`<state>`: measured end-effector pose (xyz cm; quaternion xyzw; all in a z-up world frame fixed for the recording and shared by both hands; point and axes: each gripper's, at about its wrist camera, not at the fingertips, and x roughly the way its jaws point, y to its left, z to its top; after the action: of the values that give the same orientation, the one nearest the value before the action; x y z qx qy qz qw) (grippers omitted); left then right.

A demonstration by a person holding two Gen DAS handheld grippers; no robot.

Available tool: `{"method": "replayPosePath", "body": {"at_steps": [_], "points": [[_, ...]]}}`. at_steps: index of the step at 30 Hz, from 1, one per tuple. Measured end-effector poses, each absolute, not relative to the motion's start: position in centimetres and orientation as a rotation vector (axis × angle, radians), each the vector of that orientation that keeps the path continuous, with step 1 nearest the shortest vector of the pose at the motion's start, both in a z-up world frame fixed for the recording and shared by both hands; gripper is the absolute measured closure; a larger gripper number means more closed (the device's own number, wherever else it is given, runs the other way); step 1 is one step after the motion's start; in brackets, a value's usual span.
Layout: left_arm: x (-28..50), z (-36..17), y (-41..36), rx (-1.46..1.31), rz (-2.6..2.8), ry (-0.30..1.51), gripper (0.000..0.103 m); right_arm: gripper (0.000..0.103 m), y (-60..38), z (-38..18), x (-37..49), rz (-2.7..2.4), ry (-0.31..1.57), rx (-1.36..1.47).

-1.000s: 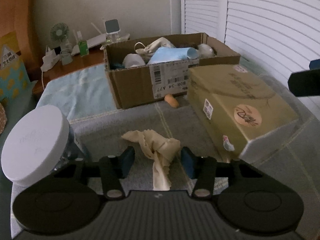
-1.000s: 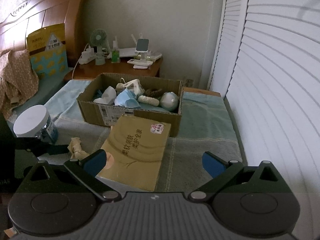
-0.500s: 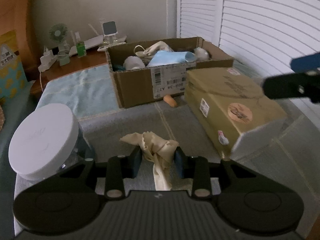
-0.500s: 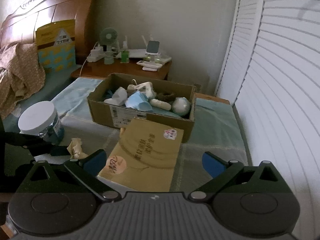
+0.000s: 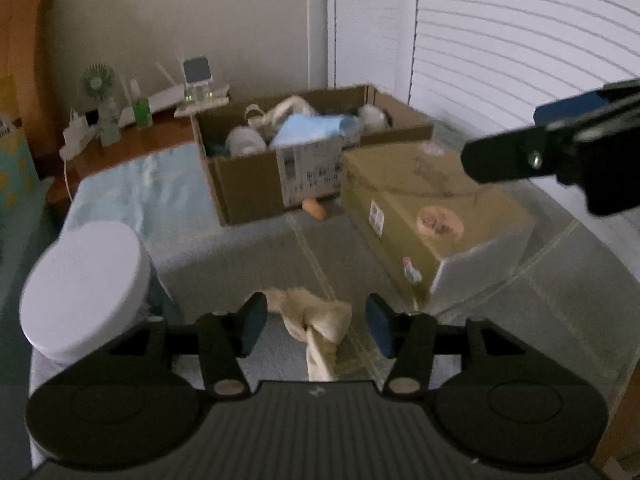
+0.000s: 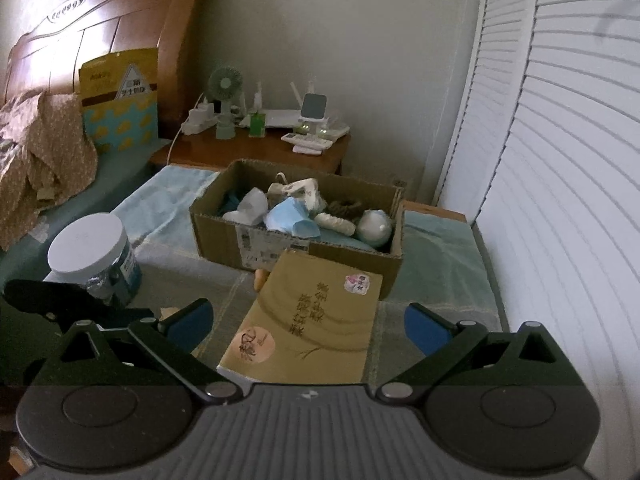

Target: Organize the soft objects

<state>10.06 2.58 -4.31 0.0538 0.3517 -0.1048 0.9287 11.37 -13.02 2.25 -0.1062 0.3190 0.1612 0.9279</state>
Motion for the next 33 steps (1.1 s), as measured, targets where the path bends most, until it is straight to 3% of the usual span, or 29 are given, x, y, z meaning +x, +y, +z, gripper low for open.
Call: {"method": "replayPosePath", "body": {"at_steps": [6,9,13,21,33], "points": [[12.4,-3.3,2.2,0.096,-0.178,0.673,0.051,0.0,-14.1,2.5,11.4,0.306,0.634,-0.198],[14.1,-3.4,2.0,0.071,-0.174,0.674,0.061,0.0,-14.8,2.4,11.5,0.292,0.632,-0.193],[16.0,-4.0,1.6,0.049,-0.163,0.68,0.066,0.0,-15.9,2.1,12.2,0.277,0.636,-0.179],[18.9,-5.5,1.5,-0.014,-0.156,0.719,0.07,0.0,-17.1,1.1,13.4,0.272,0.651,-0.159],[20.7,-6.8,2.5,-0.076,-0.163,0.754,0.067,0.0,-17.4,0.6,14.5,0.284,0.662,-0.149]]}}
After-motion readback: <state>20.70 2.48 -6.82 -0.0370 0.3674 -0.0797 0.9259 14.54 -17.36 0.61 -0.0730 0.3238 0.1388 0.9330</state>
